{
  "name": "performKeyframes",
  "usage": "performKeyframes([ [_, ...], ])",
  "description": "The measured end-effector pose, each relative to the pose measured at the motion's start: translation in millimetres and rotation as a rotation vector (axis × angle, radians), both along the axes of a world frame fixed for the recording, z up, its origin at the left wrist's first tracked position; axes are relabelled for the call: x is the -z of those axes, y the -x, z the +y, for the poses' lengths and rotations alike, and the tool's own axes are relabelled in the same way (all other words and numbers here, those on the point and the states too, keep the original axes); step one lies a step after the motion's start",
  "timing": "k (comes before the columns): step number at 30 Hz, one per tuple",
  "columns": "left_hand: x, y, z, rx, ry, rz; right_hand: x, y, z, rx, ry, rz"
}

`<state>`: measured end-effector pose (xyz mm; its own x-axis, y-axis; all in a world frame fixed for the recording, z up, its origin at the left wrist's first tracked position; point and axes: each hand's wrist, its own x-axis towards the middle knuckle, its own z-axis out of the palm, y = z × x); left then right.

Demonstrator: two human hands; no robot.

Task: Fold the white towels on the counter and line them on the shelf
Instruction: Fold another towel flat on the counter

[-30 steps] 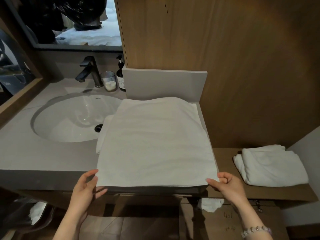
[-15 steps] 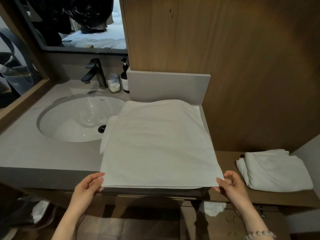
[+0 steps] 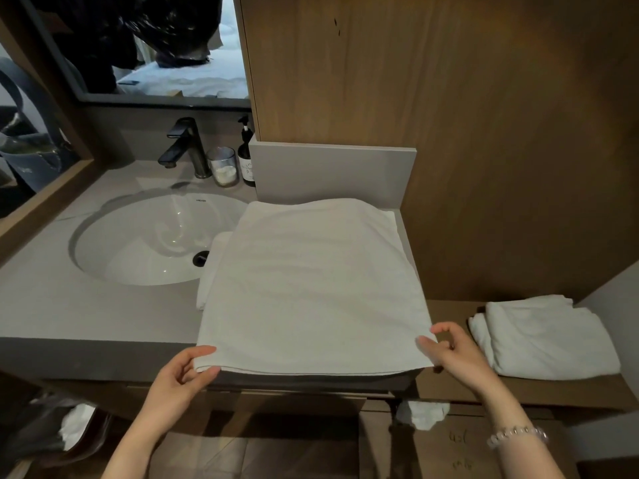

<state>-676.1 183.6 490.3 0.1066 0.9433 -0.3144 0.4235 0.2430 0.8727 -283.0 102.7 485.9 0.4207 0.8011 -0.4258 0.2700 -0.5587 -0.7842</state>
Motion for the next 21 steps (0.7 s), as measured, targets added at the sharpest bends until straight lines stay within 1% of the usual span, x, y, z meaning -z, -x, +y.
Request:
performKeyframes([
  [3,-1.7,-2.6,0.0,-0.021,0.004,-0.012,-6.1,-9.8,33.3,-0.036,0.075,-0.156],
  [4,-2.6,-3.5,-0.2,-0.025,0.005,-0.009,-7.1,-11.4,44.9,-0.045,0.092,-0.181],
  [6,-4.1,-4.7,0.2,-0.034,0.004,-0.022,-8.1,-12.2,65.2,-0.012,0.103,-0.165],
  [8,-4.1,-6.2,1.6,-0.033,-0.003,-0.018,-7.9,-10.9,78.4,0.071,0.094,-0.145],
  [13,-1.7,-6.9,7.3,-0.032,-0.027,0.020,-5.1,-3.3,87.6,0.219,0.051,-0.232],
  [15,2.8,-4.1,9.0,-0.039,-0.045,0.039,-2.5,-3.9,87.7,0.275,0.032,-0.225],
  [21,9.5,-0.4,11.1,-0.064,-0.040,0.053,0.7,-14.5,91.1,0.269,0.050,-0.219],
])
